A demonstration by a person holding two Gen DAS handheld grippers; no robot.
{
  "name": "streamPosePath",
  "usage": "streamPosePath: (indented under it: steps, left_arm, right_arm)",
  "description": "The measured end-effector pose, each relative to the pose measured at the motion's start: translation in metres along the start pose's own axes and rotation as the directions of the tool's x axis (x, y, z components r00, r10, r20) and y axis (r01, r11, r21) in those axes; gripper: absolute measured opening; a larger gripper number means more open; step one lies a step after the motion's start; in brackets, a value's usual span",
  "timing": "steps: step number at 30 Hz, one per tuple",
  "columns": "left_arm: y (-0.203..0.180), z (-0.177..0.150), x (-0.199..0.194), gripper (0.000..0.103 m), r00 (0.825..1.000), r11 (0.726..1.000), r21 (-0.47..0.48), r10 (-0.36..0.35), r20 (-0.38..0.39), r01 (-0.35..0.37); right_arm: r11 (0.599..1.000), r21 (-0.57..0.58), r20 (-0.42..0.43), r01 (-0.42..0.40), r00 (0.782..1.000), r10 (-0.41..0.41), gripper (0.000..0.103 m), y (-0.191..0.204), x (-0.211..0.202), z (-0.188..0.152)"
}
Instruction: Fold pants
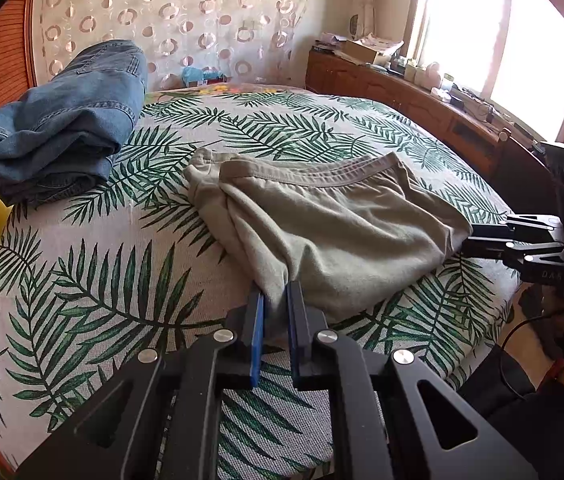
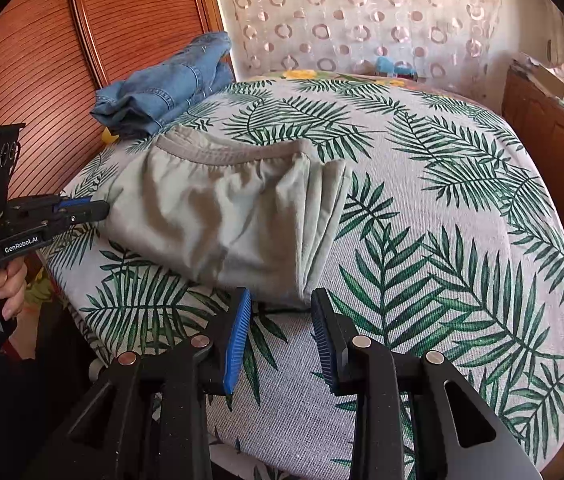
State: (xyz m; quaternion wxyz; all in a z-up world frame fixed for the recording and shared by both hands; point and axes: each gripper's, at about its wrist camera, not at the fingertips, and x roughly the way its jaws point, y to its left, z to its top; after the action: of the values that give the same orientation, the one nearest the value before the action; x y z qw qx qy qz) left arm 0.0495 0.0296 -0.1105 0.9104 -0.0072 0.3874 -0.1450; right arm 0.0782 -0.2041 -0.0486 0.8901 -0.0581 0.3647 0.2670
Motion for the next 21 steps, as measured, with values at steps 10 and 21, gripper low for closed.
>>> streamPosePath:
  steps: [10, 21]
  left_arm:
    - [0.0, -0.003, -0.003, 0.011, 1.0, 1.0, 0.009, -0.003, -0.001, 0.003]
    - [-0.005, -0.003, -0.008, 0.015, 1.0, 1.0, 0.027, 0.008, -0.001, -0.008]
  right_arm:
    - [1.0, 0.024, 0.066, -0.006, 0.998, 0.005, 0.003, -0.016, -0.012, -0.009]
    - [1.0, -0.01, 0.033, 0.018, 0.999, -0.018, 0.003, -0.005, -0.021, -0.01]
